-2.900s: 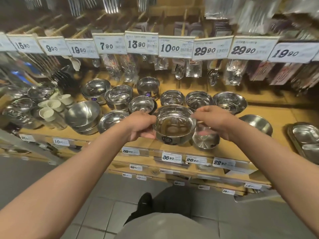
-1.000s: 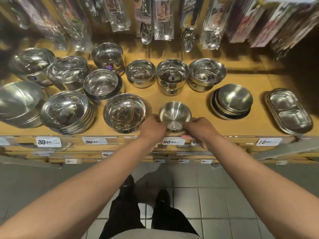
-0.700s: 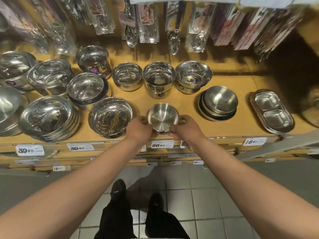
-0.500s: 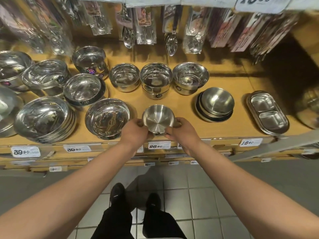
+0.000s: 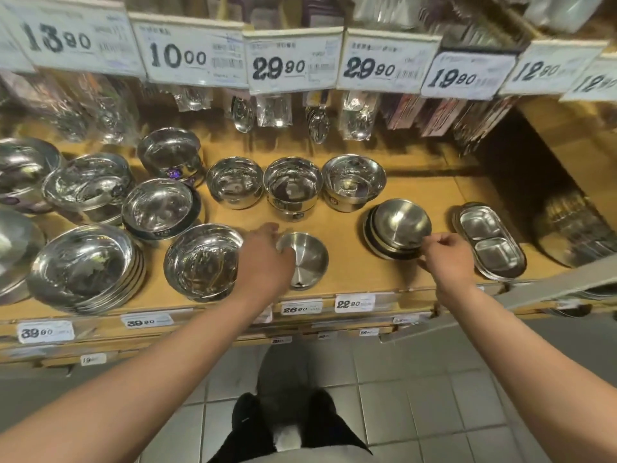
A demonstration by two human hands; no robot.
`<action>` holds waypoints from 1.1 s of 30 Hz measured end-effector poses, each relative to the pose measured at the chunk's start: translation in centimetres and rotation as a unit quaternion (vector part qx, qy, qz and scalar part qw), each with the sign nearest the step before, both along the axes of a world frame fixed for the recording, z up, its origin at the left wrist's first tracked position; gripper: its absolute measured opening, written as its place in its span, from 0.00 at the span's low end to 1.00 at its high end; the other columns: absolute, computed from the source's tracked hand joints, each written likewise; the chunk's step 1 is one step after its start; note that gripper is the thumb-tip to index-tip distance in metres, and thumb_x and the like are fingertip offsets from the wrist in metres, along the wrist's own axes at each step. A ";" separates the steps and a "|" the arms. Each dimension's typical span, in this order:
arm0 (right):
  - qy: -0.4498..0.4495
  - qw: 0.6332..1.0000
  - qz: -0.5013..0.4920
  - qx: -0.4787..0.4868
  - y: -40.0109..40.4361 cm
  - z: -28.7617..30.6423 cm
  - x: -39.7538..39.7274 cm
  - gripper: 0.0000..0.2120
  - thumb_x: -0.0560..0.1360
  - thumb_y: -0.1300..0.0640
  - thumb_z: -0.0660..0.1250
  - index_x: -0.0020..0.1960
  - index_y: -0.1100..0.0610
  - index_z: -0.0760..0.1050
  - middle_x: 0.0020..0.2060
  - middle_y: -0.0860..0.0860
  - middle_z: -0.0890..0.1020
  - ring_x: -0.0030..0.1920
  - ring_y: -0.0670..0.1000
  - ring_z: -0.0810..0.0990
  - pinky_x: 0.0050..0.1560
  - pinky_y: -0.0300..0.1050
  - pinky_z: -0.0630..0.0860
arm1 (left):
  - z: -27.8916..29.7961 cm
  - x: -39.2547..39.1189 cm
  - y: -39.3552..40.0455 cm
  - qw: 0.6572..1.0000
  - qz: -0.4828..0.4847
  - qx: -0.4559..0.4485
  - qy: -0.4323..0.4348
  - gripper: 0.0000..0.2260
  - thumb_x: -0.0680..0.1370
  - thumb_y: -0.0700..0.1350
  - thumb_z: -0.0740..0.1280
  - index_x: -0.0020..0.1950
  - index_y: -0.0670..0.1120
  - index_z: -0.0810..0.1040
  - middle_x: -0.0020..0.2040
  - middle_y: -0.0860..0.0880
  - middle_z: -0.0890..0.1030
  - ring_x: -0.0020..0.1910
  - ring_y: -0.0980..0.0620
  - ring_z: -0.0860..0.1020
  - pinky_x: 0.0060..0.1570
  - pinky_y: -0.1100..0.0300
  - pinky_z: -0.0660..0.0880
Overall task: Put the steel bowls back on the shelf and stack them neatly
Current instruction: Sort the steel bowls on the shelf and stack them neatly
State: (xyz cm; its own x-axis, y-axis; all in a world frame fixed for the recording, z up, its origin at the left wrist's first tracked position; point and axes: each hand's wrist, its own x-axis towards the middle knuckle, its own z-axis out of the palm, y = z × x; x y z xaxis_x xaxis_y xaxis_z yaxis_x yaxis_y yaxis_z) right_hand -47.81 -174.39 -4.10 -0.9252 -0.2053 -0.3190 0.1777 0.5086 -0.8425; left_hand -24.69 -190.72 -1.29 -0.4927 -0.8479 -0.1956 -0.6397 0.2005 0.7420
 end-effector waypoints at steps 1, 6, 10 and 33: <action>0.003 1.000 -0.006 0.001 -0.1 0.1 -1.0 0.05 0.78 0.58 0.64 0.50 0.58 0.77 0.41 0.53 0.80 0.47 0.57 0.81 0.59 0.64 0.80 | 0.3 -0.6 0.0 1.000 -0.003 -0.004 0.003 0.20 0.81 0.42 0.65 0.73 0.43 0.73 0.63 0.44 0.79 0.61 0.45 0.78 0.55 0.58 0.71; -0.006 0.992 0.093 0.080 -1.4 0.2 -5.8 0.27 0.76 0.49 0.70 0.72 0.55 0.71 0.59 0.58 0.81 0.61 0.61 0.80 0.63 0.61 0.77 | 0.1 -4.2 1.0 0.999 -0.027 0.037 -0.004 0.06 0.81 0.46 0.65 0.52 0.56 0.80 0.40 0.64 0.78 0.35 0.68 0.77 0.35 0.70 0.67; 0.032 0.955 0.242 0.167 -2.0 0.1 -8.7 0.21 0.75 0.45 0.73 0.62 0.57 0.79 0.51 0.57 0.85 0.53 0.60 0.84 0.57 0.58 0.80 | -0.6 -8.0 3.3 0.998 -0.002 0.068 0.011 0.07 0.82 0.51 0.65 0.48 0.54 0.82 0.41 0.57 0.83 0.40 0.59 0.80 0.38 0.64 0.72; -0.095 0.978 0.178 -0.047 1.3 4.5 -14.6 0.07 0.78 0.61 0.69 0.49 0.55 0.71 0.48 0.62 0.83 0.41 0.59 0.88 0.48 0.59 0.85 | -3.1 -19.7 6.7 0.989 0.031 0.068 -0.124 0.07 0.79 0.45 0.69 0.52 0.43 0.79 0.45 0.48 0.78 0.43 0.48 0.76 0.35 0.61 0.70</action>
